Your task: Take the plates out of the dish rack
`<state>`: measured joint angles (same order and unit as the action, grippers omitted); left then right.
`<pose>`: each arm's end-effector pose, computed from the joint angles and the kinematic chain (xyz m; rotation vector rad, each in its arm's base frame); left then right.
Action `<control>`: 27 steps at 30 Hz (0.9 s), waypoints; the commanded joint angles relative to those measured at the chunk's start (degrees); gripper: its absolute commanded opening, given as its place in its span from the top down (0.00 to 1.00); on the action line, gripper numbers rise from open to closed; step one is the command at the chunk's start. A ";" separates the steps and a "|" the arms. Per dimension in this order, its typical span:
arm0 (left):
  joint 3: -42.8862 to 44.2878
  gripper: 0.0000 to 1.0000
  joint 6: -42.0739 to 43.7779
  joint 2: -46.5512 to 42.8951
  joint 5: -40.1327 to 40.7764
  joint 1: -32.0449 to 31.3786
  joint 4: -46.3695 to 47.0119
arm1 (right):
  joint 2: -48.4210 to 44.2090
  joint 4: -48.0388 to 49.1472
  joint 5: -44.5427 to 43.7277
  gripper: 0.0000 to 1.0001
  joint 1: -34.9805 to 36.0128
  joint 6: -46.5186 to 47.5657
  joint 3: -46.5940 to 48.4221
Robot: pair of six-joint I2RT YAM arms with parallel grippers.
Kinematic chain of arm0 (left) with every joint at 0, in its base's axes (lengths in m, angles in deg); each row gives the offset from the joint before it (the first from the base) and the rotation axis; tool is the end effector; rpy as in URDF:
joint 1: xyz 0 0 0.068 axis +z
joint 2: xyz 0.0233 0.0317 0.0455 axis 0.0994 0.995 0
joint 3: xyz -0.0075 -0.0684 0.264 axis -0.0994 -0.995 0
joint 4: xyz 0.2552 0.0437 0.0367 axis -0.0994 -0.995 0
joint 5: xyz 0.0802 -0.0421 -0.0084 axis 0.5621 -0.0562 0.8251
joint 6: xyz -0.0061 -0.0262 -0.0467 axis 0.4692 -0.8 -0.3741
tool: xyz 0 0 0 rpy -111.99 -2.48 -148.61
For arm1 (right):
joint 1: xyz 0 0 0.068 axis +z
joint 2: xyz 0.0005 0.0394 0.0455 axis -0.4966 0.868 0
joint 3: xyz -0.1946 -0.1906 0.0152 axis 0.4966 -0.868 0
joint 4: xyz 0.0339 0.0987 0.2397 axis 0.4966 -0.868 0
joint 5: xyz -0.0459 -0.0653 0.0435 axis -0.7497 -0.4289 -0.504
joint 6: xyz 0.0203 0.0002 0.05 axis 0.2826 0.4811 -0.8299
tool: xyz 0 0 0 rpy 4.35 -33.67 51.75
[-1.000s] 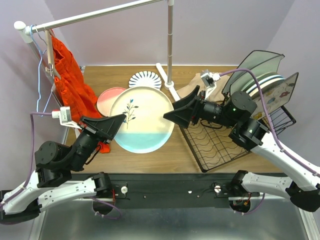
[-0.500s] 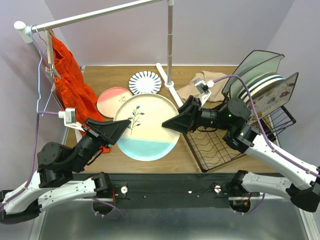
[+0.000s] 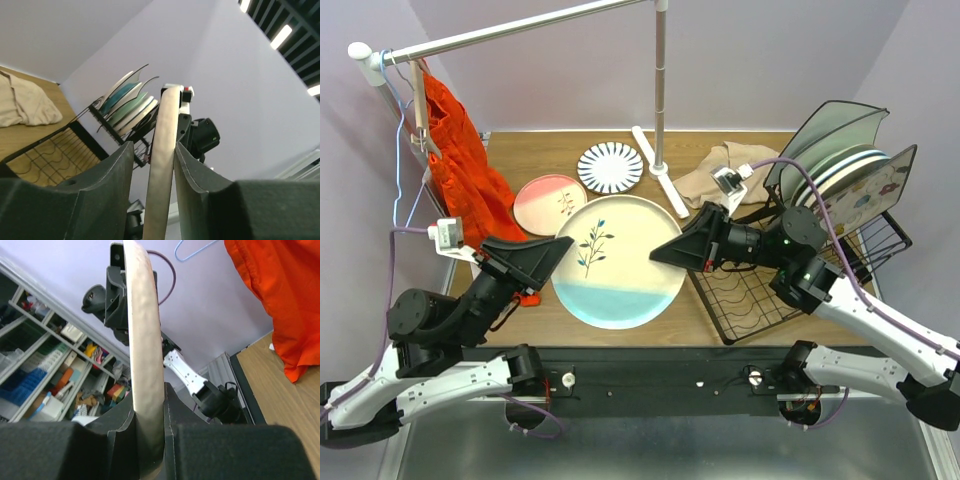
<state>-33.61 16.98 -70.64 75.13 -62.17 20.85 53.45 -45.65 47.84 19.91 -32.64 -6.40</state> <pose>0.0316 -0.0357 0.4222 -0.2380 1.3297 -1.4887 0.1298 0.1821 0.4134 -0.5351 1.5265 1.7960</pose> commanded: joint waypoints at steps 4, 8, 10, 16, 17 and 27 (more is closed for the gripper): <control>-1.19 0.41 -3.59 -1.12 7.94 0.20 -1.34 | -6.30 6.45 -14.60 0.99 0.41 -8.30 1.84; -0.06 0.35 -3.85 -0.42 11.37 0.20 -5.29 | -6.48 4.79 -20.40 0.99 0.41 -8.04 2.45; 0.56 0.34 -3.76 -0.24 13.39 0.20 -7.92 | -5.61 3.12 -23.21 0.99 0.41 -6.03 3.51; 2.76 0.29 -3.41 -0.24 18.66 0.20 -13.73 | -1.65 0.65 -27.78 0.99 0.41 -3.03 6.14; 2.94 0.29 -3.06 0.02 19.28 0.20 -14.44 | -0.51 0.65 -28.58 0.99 0.41 -2.68 6.58; 6.10 0.28 7.48 8.37 17.62 0.20 -16.91 | 16.71 -2.16 -35.00 0.99 0.32 3.55 18.95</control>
<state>-29.13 17.83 -64.93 92.41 -62.15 5.73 65.45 -53.41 17.85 20.15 -30.87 4.26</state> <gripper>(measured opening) 0.714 0.250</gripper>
